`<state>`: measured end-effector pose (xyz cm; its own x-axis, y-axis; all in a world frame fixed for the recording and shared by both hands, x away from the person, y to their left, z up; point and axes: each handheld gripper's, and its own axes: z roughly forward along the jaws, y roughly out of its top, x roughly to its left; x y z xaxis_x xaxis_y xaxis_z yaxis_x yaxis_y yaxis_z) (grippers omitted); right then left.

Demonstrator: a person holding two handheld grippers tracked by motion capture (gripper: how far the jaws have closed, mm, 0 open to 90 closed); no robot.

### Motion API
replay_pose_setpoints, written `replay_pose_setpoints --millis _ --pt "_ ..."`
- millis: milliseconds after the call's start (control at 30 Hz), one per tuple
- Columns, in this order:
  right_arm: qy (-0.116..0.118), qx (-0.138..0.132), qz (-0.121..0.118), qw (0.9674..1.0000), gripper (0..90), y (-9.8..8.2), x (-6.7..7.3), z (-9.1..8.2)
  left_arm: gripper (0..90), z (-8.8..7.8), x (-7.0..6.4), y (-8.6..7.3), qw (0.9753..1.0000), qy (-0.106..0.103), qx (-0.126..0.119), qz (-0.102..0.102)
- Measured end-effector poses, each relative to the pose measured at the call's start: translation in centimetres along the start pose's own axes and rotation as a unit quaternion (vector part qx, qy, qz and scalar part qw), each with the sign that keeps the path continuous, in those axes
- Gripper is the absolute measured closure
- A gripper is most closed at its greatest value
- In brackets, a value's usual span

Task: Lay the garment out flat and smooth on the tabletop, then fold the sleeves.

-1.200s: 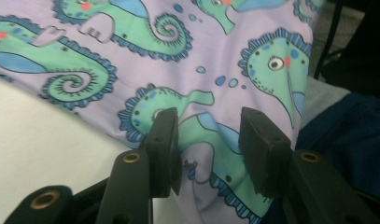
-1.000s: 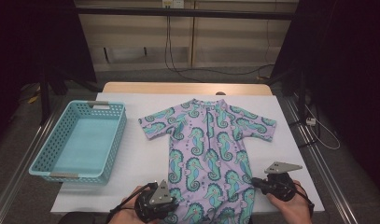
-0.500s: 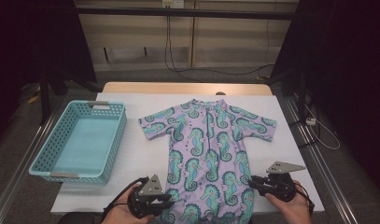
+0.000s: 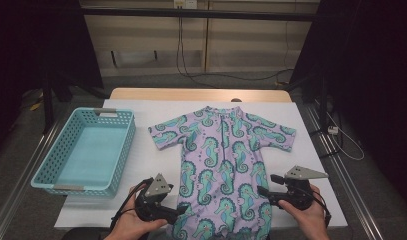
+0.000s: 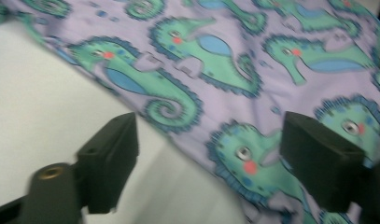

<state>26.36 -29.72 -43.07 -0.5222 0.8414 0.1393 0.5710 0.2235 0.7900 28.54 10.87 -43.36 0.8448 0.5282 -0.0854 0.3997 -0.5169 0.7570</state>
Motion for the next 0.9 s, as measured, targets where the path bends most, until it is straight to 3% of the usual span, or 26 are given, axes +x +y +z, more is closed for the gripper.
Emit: replay_pose_setpoints --millis 167,333,600,733,900 --pt "-0.009 -0.010 0.005 0.9999 14.0 0.1 -0.2 0.1 9.9 -0.5 0.9 0.0 0.9992 0.032 -0.021 -0.011" --pt "-0.010 -0.016 0.012 0.9997 8.9 0.0 -0.3 0.2 4.8 -0.9 2.0 -0.1 0.9980 0.036 -0.039 -0.036" --pt "-0.026 -0.023 0.007 0.9994 7.8 -0.1 -0.2 0.6 4.0 -1.7 2.9 -0.2 0.9974 0.040 -0.059 -0.011" --pt "-0.022 -0.033 -0.003 0.9992 5.7 0.0 0.0 0.6 4.2 -1.9 3.4 -0.3 0.9949 0.066 -0.071 -0.028" --pt "-0.015 -0.044 -0.017 0.9988 4.5 0.2 0.5 0.8 5.0 -1.9 4.0 -0.2 0.9931 0.077 -0.080 -0.038"
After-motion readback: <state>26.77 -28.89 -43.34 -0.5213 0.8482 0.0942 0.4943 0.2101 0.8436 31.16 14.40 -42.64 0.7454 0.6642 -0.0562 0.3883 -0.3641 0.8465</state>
